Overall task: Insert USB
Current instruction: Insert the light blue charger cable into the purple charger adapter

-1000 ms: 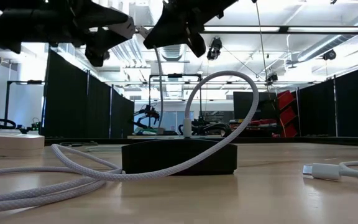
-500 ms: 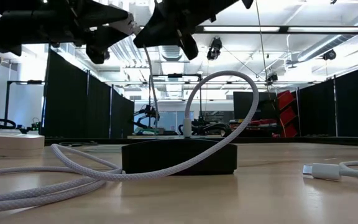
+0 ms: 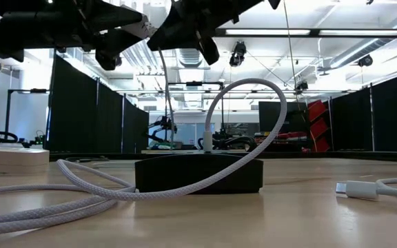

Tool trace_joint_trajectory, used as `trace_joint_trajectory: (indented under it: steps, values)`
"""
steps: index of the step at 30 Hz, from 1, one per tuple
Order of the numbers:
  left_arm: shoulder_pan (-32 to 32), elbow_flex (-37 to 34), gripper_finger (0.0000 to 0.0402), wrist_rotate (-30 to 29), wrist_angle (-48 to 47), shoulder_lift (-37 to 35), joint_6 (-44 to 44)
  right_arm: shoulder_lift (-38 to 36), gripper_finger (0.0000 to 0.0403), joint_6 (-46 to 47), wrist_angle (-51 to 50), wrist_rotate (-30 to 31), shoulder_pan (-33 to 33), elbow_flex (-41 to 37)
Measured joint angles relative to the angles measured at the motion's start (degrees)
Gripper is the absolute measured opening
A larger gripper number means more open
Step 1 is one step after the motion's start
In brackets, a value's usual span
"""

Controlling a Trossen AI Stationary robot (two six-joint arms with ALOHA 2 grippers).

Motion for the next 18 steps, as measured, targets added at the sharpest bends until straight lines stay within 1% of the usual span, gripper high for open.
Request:
trace_joint_trajectory:
  steps: [18]
  values:
    - [0.0,0.08,0.0192,0.61,-0.06,0.35,1.11,0.17,0.0,-1.04,0.5,-0.08,-0.35,0.0]
